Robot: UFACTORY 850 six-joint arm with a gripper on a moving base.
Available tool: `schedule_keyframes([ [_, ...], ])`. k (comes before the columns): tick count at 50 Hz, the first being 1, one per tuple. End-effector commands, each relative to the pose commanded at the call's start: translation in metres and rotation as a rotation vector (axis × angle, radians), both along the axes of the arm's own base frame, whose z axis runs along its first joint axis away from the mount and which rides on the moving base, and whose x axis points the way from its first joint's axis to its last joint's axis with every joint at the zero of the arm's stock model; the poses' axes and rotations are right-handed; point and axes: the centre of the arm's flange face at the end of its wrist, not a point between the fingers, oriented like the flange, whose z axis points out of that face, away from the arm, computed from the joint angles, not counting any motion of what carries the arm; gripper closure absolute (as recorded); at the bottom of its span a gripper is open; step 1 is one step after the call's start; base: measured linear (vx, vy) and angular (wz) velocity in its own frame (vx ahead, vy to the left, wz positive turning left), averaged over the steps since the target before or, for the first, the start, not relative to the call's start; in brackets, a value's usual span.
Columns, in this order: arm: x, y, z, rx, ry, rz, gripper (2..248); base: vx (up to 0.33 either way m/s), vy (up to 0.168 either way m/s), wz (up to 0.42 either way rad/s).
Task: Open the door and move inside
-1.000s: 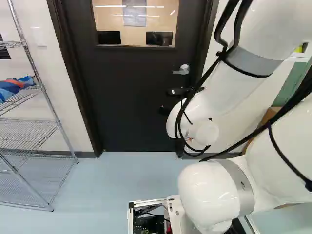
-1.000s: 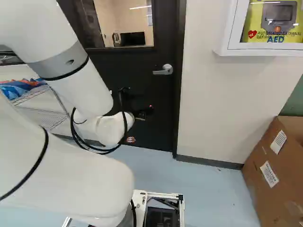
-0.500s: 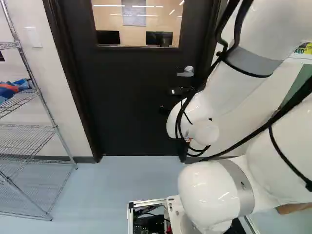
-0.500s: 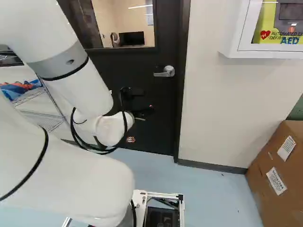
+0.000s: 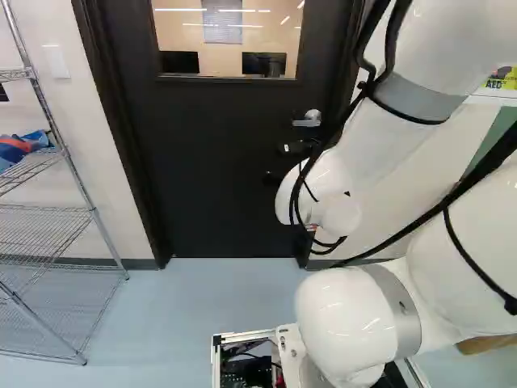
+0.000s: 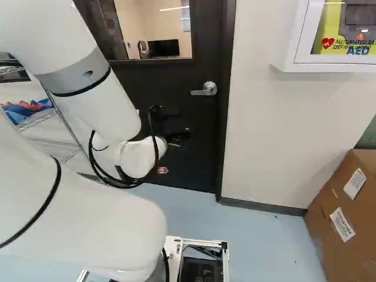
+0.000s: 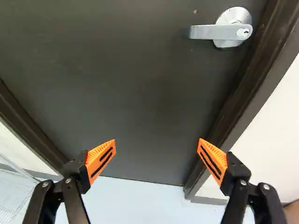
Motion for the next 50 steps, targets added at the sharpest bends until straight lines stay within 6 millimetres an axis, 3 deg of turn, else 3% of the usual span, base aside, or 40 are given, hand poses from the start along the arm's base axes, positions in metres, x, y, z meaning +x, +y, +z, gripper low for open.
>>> schedule_keyframes([
  [50,0.047,-0.001,0.052,0.0,-0.123,-0.003,3,0.0,0.0,0.0],
])
